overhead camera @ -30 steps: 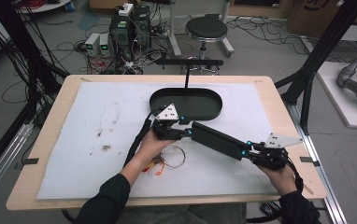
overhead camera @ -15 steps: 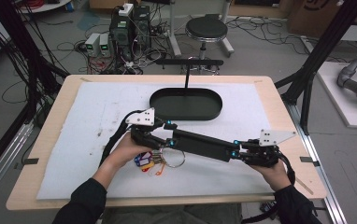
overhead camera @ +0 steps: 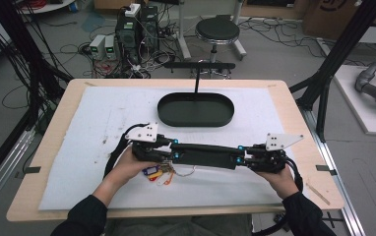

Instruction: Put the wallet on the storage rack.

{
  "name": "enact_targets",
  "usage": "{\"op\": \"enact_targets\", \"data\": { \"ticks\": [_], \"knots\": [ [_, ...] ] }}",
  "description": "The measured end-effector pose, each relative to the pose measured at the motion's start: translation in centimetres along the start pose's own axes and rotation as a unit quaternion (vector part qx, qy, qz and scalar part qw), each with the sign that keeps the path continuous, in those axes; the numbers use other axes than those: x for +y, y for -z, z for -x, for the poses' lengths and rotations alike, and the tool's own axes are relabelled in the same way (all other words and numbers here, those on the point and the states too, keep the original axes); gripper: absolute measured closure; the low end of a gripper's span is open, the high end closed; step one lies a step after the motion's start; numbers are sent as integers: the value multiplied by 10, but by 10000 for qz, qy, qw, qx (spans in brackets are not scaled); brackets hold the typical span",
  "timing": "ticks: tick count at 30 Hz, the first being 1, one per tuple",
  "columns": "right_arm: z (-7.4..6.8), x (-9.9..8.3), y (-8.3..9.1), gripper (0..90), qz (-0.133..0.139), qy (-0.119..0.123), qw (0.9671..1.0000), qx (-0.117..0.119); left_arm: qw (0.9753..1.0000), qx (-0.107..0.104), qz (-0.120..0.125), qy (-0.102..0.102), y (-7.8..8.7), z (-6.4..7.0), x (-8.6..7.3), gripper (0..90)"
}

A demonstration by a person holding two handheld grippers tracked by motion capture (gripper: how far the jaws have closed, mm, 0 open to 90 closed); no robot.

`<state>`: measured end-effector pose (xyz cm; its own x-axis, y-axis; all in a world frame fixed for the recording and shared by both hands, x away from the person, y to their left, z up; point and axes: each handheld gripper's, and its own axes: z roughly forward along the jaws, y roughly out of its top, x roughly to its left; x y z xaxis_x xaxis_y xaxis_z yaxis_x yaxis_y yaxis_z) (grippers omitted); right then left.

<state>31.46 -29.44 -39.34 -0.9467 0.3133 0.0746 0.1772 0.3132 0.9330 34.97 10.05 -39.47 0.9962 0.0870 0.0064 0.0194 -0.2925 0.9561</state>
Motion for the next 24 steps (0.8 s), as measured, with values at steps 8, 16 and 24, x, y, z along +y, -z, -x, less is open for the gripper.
{"op": "enact_targets", "data": {
  "ticks": [8,16,24],
  "knots": [
    [0,0,-3,684,108,-72,9998,-150,10000,34,15,32,3,2,0,739],
    [2,0,2,583,282,-158,9984,-470,9998,128,-124,-16,2,3,0,740],
    [8,-4,12,426,414,-452,9889,-1357,9988,481,-61,-23,2,1,6,741]
  ]
}}
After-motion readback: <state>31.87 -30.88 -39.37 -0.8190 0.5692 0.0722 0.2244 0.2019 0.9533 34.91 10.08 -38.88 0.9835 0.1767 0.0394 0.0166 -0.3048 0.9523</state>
